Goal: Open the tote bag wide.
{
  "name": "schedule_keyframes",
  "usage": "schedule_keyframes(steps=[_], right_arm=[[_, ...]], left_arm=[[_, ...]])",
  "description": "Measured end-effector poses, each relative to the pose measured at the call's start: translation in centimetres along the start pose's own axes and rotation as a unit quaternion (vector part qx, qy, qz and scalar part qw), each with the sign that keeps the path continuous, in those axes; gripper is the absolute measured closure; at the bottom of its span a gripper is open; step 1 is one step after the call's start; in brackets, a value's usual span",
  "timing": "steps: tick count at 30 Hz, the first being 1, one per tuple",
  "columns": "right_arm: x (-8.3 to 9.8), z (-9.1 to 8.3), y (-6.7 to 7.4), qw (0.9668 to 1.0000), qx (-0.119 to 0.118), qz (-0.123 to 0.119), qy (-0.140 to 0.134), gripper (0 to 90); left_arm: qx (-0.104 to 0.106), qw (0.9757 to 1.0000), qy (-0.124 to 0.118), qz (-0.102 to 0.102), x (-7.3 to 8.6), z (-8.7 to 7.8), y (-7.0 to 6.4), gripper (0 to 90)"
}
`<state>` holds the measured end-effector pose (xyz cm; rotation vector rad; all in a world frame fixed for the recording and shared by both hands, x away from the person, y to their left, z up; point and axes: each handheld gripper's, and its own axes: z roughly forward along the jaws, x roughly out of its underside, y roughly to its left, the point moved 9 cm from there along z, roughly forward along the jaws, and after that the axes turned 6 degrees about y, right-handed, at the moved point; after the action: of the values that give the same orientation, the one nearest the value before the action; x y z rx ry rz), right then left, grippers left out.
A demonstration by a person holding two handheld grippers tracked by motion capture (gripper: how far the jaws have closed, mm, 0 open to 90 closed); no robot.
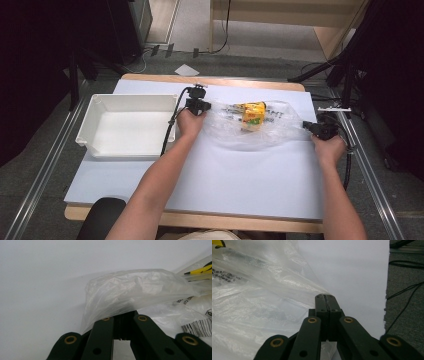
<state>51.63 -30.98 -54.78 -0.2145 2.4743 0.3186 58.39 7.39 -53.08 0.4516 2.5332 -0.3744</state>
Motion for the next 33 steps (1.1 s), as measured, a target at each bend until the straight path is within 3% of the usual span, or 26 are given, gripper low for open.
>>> schedule_keyframes(steps=[6,10,16,22,24,29,33], right_arm=[[0.2,-0.2,-0.4,0.9999,-0.003,0.009,-0.003,90.0],[0.2,-0.2,-0.5,1.0000,0.002,0.009,-0.003,90.0],[0.1,-0.3,-0.7,0.9999,0.001,0.015,0.002,90.0],[-0.7,-0.8,0.1,0.9998,-0.014,0.013,0.001,90.0],[-1.1,-1.0,0.7,0.9999,-0.017,-0.002,0.001,90.0],[-2.0,-2.2,1.9,0.9994,-0.029,-0.013,-0.012,90.0],[-2.9,-3.1,2.7,0.9988,-0.035,-0.028,-0.018,90.0]], left_arm=[[0.001,0.9999,-0.007,-0.007,0.0,0.0,0.0,90.0],[0.001,1.0000,-0.005,-0.001,0.0,0.0,0.0,90.0],[0.014,0.9997,0.006,-0.017,0.0,-0.1,-0.2,90.0],[0.028,0.9995,-0.003,-0.012,-0.5,-0.7,-1.1,88.9],[0.029,0.9996,-0.003,-0.008,-0.6,-1.1,-1.2,88.9],[0.032,0.9993,-0.011,0.014,-0.8,-2.3,-1.7,87.3],[0.055,0.9982,-0.016,0.016,-1.1,-3.4,-2.3,80.4]])
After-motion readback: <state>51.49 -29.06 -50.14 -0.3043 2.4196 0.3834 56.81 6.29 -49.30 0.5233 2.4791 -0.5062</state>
